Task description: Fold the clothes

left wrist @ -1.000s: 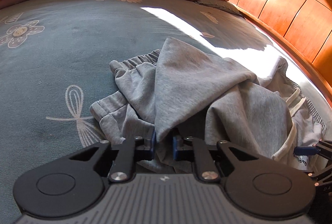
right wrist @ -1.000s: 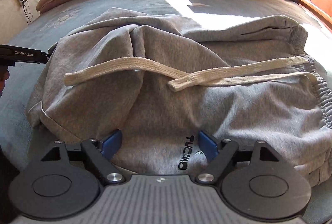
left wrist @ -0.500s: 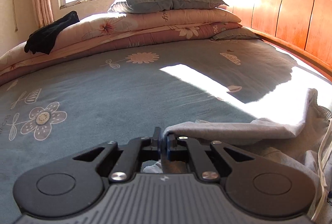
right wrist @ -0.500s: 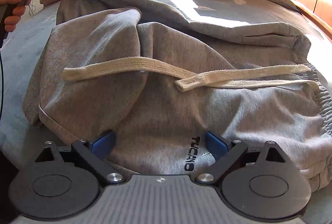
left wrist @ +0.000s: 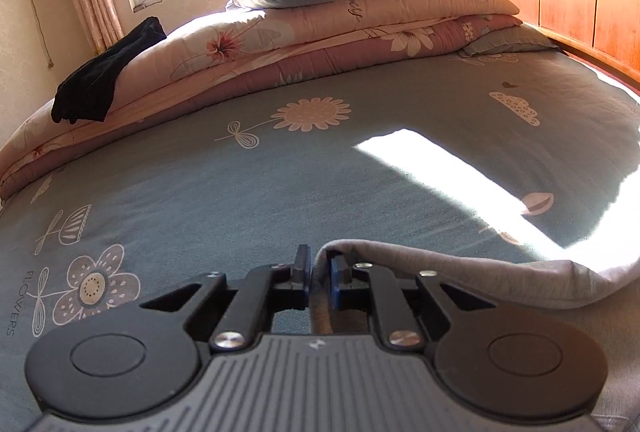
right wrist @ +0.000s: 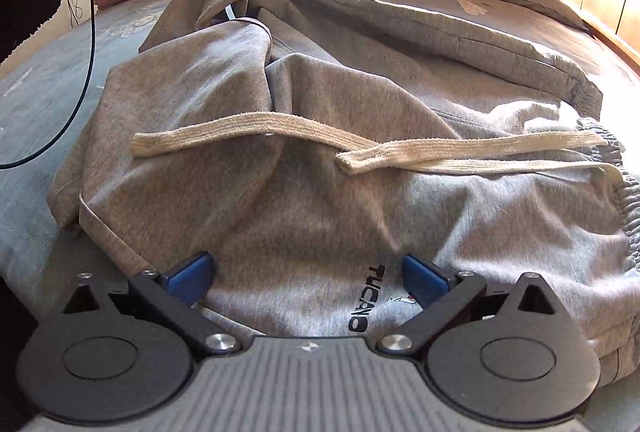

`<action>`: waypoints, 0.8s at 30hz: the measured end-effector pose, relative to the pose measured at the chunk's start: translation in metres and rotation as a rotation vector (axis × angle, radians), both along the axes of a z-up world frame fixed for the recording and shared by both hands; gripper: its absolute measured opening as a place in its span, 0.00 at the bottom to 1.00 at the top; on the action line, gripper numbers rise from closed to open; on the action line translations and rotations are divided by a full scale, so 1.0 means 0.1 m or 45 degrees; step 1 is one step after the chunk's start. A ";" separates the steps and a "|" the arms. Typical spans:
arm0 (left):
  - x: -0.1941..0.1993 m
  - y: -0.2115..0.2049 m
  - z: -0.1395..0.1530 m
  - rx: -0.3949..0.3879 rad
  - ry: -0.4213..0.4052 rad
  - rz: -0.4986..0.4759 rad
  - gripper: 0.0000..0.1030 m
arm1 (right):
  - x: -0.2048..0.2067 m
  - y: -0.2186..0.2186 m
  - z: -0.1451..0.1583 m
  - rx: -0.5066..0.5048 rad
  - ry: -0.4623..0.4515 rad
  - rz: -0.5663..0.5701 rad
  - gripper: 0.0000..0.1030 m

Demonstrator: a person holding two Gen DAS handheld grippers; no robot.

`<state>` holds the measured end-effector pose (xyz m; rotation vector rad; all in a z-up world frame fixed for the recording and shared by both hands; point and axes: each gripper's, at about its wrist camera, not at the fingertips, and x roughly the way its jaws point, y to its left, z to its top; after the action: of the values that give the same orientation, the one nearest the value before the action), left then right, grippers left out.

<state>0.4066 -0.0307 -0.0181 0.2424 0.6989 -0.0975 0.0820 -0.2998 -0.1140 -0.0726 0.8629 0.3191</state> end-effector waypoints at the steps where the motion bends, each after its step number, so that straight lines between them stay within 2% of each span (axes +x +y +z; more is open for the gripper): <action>1: -0.04 0.01 -0.05 -0.008 0.021 -0.012 0.15 | 0.00 0.00 0.01 0.002 0.001 0.001 0.99; 4: -0.21 0.12 -0.14 -0.052 0.053 -0.045 0.21 | -0.02 0.00 0.02 0.004 0.003 0.001 0.99; 6: -0.39 0.27 -0.12 -0.120 0.078 -0.064 0.30 | 0.00 0.01 0.02 -0.001 0.007 -0.004 1.00; 8: -0.58 0.41 -0.10 -0.188 0.121 -0.105 0.48 | 0.00 0.01 0.03 -0.002 0.011 -0.017 1.00; 9: -0.68 0.47 -0.10 -0.223 0.148 -0.133 0.50 | 0.00 0.02 0.03 -0.003 0.013 -0.022 1.00; 13: -1.07 0.65 -0.14 -0.323 0.238 -0.214 0.51 | 0.01 0.03 0.06 -0.004 0.035 -0.048 1.00; 16: -1.21 0.68 -0.26 -0.325 0.285 -0.223 0.50 | 0.02 -0.01 0.14 0.035 0.057 -0.077 0.99; 24: -1.34 0.58 -0.44 -0.388 0.342 -0.329 0.49 | -0.15 -0.06 0.45 0.019 -0.014 -0.114 0.99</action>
<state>0.2726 0.0276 -0.0620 0.0243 0.9057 -0.4865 0.0670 -0.3056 -0.0694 -0.0220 0.8499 0.2410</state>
